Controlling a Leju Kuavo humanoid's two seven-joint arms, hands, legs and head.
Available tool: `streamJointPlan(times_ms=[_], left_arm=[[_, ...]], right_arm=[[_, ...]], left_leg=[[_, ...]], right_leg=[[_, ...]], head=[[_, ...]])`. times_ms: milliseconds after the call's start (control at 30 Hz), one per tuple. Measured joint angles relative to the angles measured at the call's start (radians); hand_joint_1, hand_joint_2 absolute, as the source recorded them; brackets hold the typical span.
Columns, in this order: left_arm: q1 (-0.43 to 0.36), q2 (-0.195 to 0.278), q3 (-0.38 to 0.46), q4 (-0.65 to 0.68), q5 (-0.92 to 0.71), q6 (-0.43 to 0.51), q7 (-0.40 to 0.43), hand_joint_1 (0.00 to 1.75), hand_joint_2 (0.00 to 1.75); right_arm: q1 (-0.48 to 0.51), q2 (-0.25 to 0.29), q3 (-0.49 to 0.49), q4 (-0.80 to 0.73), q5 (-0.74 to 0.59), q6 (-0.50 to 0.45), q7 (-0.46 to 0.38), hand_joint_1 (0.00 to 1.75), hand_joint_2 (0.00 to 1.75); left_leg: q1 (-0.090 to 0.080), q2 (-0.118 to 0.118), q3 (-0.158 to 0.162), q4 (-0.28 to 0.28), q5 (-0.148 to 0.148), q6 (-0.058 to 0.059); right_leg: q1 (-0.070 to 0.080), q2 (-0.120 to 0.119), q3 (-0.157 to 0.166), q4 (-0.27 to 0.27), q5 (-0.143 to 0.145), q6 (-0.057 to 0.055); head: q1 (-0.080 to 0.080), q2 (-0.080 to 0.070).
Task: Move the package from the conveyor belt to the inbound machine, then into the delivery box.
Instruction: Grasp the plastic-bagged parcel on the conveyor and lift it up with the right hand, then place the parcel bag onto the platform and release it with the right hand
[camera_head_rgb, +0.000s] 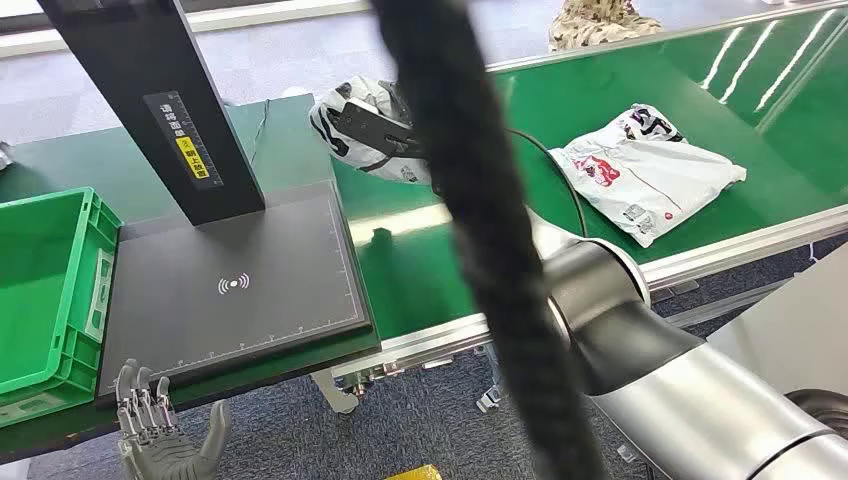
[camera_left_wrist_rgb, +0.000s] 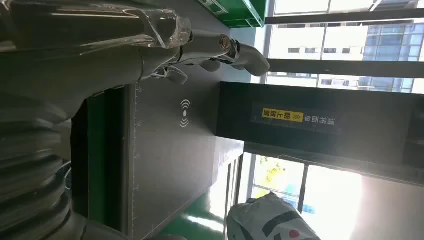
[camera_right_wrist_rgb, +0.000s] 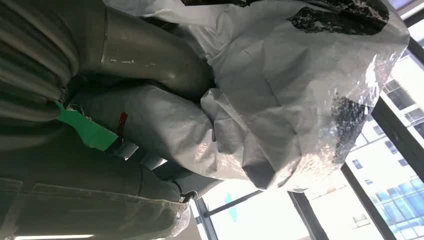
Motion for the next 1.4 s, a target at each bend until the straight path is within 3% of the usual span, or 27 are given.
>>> streamJointPlan(times_ms=[167,533,733,867,933,1067,1200,1400], left_arm=[[-0.008,0.000,0.000,0.008,0.000,-0.007,0.000,0.00,1.75],[-0.042,0.000,-0.013,0.055,-0.004,-0.027,0.000,0.00,1.75],[-0.054,0.000,-0.017,0.074,-0.004,-0.029,0.000,0.00,1.75],[-0.066,-0.001,-0.022,0.088,-0.004,-0.032,0.000,0.00,1.75],[-0.072,-0.002,-0.025,0.096,-0.004,-0.035,0.000,0.00,1.75],[-0.086,-0.003,-0.037,0.116,-0.007,-0.030,0.000,0.00,1.75],[-0.093,-0.003,-0.041,0.128,-0.007,-0.027,0.000,0.00,1.75],[-0.099,-0.003,-0.043,0.141,-0.007,-0.030,0.000,0.00,1.75]], right_arm=[[0.006,0.033,-0.002,0.000,-0.012,-0.001,-0.022,1.75,1.75],[0.017,0.207,-0.002,-0.007,-0.029,-0.010,-0.040,1.75,1.75],[0.013,0.266,-0.002,-0.016,-0.034,-0.003,-0.038,1.75,1.75],[0.015,0.316,0.016,-0.041,-0.143,0.024,-0.009,1.75,1.75],[0.033,0.335,0.075,-0.073,-0.324,0.024,0.012,1.75,1.75],[0.109,0.361,0.292,-0.127,-0.655,-0.032,0.002,1.75,1.75],[0.161,0.367,0.442,-0.156,-0.709,-0.049,-0.004,1.75,1.75],[0.181,0.368,0.533,-0.171,-0.757,-0.055,-0.013,1.75,1.75]], left_leg=[[0.000,0.000,0.000,0.000,0.000,0.000],[0.001,0.001,0.000,0.000,0.001,-0.001],[0.001,0.001,-0.001,0.000,0.001,-0.001],[0.001,0.002,-0.001,0.000,0.001,-0.001],[0.001,0.002,-0.001,0.000,0.001,-0.001],[0.001,0.005,0.000,-0.001,0.000,-0.001],[0.002,0.004,-0.001,-0.001,0.000,-0.001],[0.001,0.003,-0.001,0.000,0.000,-0.001]], right_leg=[[0.000,0.000,0.000,0.000,0.000,0.000],[0.001,0.002,-0.002,0.001,0.000,0.000],[0.001,0.002,-0.001,0.000,0.000,0.000],[0.001,0.002,-0.002,0.000,0.000,-0.001],[0.001,0.002,-0.002,0.000,0.000,-0.001],[0.002,0.005,-0.003,0.000,0.000,-0.001],[0.001,0.004,-0.003,0.000,0.000,-0.001],[0.001,0.004,-0.003,0.000,0.000,-0.001]], head=[[0.000,0.000],[0.000,0.000],[0.000,0.000],[0.000,0.000],[0.000,0.000],[0.000,0.000],[0.000,0.000],[0.000,0.000]])
